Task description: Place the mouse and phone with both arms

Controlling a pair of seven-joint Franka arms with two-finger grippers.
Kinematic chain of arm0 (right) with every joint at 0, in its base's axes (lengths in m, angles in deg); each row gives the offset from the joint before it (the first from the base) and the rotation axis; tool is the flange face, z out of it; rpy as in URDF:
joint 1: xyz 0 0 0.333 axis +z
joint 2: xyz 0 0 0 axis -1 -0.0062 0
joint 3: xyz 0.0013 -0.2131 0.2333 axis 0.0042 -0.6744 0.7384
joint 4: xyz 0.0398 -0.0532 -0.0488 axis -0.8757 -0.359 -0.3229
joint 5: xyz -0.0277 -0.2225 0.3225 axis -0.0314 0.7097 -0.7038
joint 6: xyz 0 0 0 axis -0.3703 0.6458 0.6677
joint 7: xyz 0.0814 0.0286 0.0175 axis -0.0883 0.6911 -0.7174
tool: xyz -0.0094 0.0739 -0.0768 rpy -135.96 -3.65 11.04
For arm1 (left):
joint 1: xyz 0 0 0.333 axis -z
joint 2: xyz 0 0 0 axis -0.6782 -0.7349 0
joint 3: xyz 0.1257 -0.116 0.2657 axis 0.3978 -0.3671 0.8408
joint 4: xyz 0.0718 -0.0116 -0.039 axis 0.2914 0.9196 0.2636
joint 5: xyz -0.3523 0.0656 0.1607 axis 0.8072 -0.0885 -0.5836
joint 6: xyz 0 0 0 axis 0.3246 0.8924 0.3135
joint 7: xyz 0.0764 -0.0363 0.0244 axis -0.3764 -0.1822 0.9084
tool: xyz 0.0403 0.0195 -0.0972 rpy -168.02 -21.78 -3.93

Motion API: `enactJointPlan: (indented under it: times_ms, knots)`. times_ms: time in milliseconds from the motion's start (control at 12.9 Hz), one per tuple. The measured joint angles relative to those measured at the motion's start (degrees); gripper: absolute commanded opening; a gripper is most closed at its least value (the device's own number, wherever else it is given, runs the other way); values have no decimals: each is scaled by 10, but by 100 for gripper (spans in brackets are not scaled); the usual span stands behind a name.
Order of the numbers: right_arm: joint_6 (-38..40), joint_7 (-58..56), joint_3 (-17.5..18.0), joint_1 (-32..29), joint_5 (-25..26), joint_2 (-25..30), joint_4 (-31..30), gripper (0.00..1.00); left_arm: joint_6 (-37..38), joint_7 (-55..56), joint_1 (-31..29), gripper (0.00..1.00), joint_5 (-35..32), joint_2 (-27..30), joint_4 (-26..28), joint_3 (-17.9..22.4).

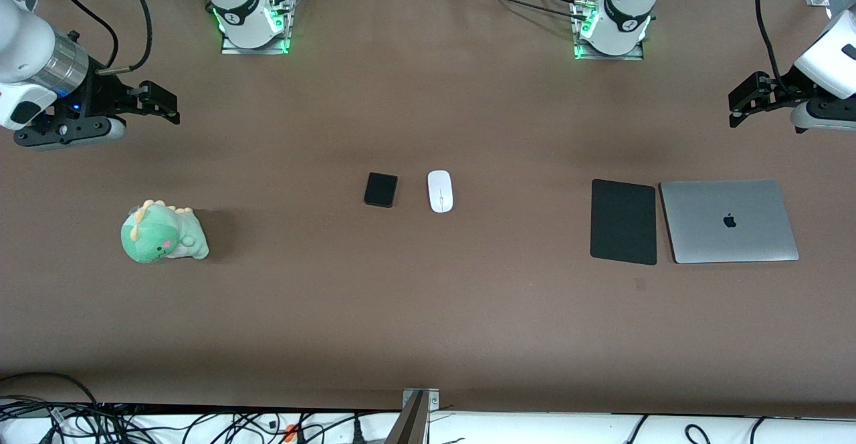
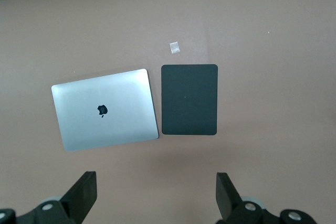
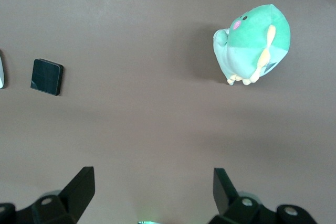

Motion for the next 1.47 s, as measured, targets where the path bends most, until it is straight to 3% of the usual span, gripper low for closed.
enactJointPlan:
  times_ms: [853,1240,1473]
  knots:
    - [0,0,-2,-1,0,0,0,100,3,0,18,100,18,-7,17,-18]
    - [1,0,-3,-2,0,-3,0,100,-52,7,88,100,55,-87,28,-60]
    - [2,0,-3,-2,0,-8,0,100,-137,106,133,100,69,-152,29,-95]
